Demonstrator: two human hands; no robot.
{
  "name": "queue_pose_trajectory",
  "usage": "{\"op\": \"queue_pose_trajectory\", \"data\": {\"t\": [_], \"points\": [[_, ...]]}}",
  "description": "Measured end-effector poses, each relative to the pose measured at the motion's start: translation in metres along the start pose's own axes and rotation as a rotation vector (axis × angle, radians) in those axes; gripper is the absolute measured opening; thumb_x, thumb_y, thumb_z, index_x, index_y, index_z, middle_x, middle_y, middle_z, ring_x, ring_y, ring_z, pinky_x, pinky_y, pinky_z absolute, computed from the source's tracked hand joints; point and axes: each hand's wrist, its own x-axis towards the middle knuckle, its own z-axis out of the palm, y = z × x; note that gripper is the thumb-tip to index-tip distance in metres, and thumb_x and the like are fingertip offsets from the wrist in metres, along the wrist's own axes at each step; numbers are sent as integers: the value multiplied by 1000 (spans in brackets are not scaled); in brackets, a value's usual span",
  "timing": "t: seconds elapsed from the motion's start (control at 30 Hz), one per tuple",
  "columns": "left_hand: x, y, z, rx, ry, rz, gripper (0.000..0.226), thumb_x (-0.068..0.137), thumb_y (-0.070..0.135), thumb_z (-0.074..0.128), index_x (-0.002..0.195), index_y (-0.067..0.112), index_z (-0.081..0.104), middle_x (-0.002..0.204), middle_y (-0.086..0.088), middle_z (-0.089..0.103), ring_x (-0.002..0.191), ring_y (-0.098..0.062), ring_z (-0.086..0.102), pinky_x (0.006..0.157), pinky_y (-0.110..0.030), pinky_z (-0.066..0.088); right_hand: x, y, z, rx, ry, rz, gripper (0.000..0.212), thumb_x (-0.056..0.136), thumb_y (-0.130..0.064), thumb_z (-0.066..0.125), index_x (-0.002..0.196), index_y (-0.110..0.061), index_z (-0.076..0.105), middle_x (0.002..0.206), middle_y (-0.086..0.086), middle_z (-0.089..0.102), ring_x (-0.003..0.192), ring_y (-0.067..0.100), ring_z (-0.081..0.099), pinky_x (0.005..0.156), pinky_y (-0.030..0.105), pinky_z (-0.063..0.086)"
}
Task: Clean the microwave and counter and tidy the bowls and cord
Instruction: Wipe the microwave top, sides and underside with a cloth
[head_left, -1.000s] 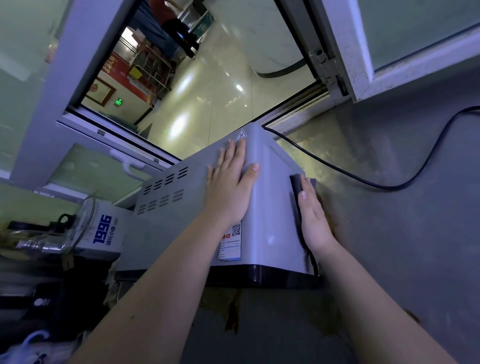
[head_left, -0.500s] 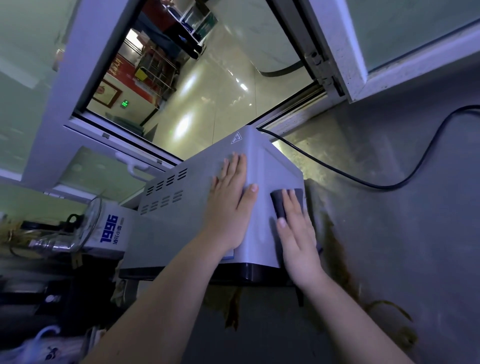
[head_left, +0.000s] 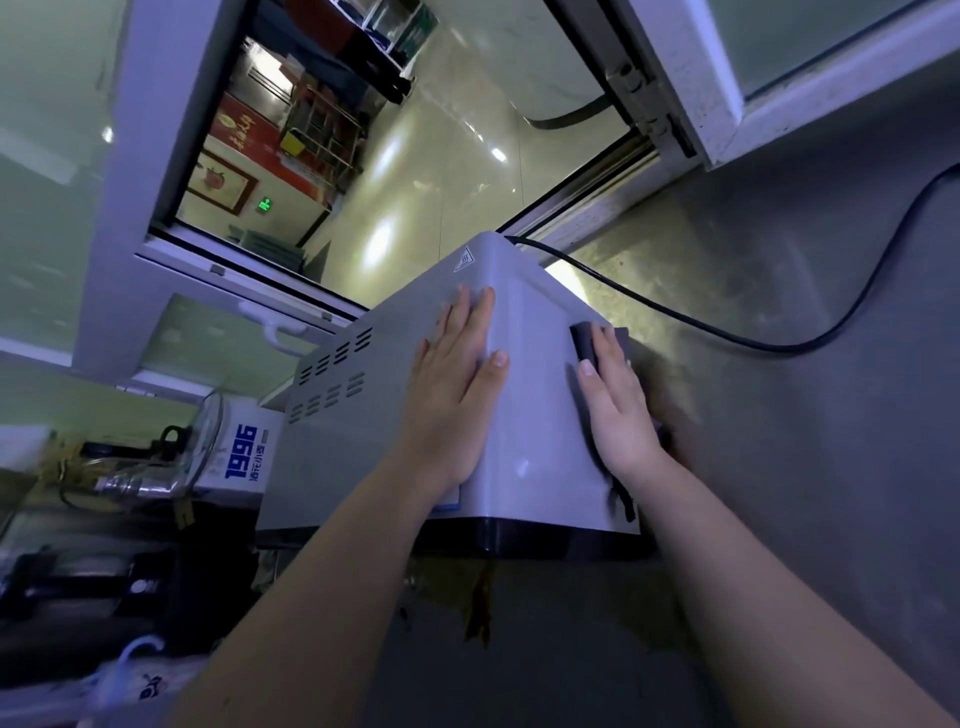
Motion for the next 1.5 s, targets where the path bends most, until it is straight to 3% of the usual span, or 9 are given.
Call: {"op": "queue_pose_trajectory", "data": {"t": [0.33,0.53,0.67,0.8,1.0,1.1,1.23,1.4,1.5], "points": [[-4,6,0,-4,-4,-15,58,96,43,28,152,37,13,161,16,1,141,10,-3,121,-40,0,-99,7,4,-20,-30,-47,62,84,-81,16,140,-57,4,159,-20,6,146,-1,-1,122,39,2],[-4,2,0,-31,12,-5,57,96,42,29,151,37,20,154,26,4,140,13,-4,120,-35,-2,-18,-4,-1,-22,7,104,81,77,-77,18,150,-43,11,160,-17,5,149,18,0,120,45,1],[-4,2,1,-82,36,3,54,97,41,30,150,36,26,158,20,8,143,10,-1,121,-41,1,42,-21,-6,-29,20,126,65,90,-65,24,150,-42,16,161,-15,9,148,20,7,118,48,3],[-5,2,1,-82,44,11,53,98,40,29,151,36,25,160,18,8,142,12,-2,121,-40,1,42,-27,-2,-33,30,131,70,85,-70,22,150,-44,17,160,-16,11,148,22,9,118,49,5],[-1,4,2,-114,58,-17,54,97,37,28,149,39,13,157,23,7,141,14,-2,122,-39,2,35,-89,16,-129,-4,-222,70,82,-75,17,147,-49,20,158,-21,13,149,20,5,120,47,5],[0,5,2,-105,66,-29,56,100,30,31,153,32,13,161,13,6,144,7,-1,122,-36,0,33,-107,25,-173,-52,-383,63,86,-73,16,145,-52,24,158,-22,12,149,22,1,120,43,1],[-5,9,2,-114,84,-148,58,103,21,36,153,29,6,155,23,0,130,18,-6,115,-19,-6,47,-69,12,-55,-17,-187,69,82,-80,13,146,-53,18,157,-26,11,148,11,3,121,43,3],[-6,10,1,-115,88,-210,58,103,23,34,154,28,6,159,19,0,130,16,-6,119,-26,-7,30,-11,-5,24,23,114,73,83,-73,20,150,-44,18,159,-19,10,149,13,2,120,48,3],[-4,6,2,-102,101,-202,55,104,24,31,154,26,9,160,15,1,140,10,-7,120,-30,-9,19,-19,-1,-19,29,122,74,81,-75,19,149,-46,15,159,-22,8,149,18,1,120,47,2]]}}
